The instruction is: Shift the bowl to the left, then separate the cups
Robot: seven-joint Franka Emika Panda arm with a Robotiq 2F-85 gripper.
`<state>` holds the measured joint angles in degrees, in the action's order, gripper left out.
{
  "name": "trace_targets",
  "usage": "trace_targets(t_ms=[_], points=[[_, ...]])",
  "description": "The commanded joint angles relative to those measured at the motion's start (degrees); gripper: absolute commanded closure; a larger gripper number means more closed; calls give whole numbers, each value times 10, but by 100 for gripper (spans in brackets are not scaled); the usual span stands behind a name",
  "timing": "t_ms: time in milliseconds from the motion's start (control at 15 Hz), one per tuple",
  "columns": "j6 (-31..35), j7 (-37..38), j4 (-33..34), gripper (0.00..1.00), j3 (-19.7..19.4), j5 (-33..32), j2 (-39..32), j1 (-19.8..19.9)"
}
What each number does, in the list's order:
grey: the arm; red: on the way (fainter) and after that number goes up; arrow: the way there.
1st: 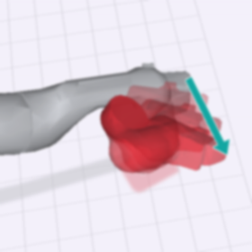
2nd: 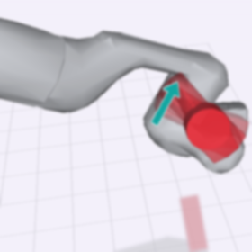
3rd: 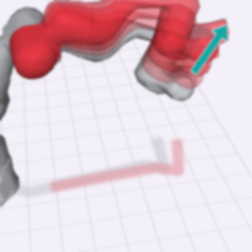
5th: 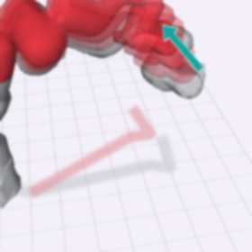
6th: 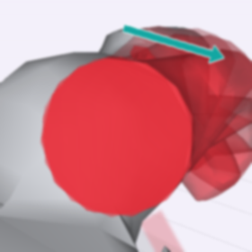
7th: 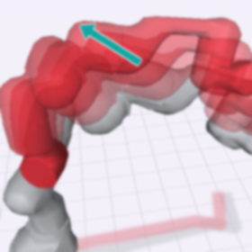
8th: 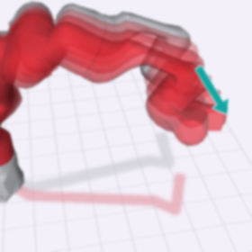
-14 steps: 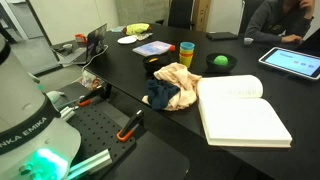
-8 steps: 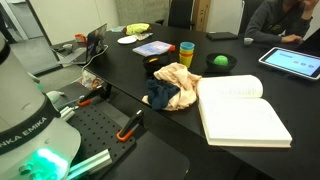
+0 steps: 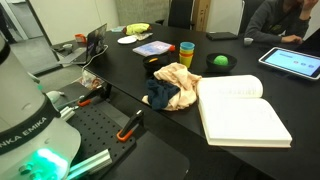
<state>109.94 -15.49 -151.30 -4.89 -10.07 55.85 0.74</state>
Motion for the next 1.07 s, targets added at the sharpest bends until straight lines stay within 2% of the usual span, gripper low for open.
trace_targets(t_ms=[0,333,600,800,1000], points=[[72,41,-30,0,15,4,-41,-13],[234,154,-52,0,69,27,-170,-18],[348,247,-35,0,142,7,-295,-5],[401,311,2,0,186,-40,-382,21],[403,386,47,0,210,-121,-452,54]])
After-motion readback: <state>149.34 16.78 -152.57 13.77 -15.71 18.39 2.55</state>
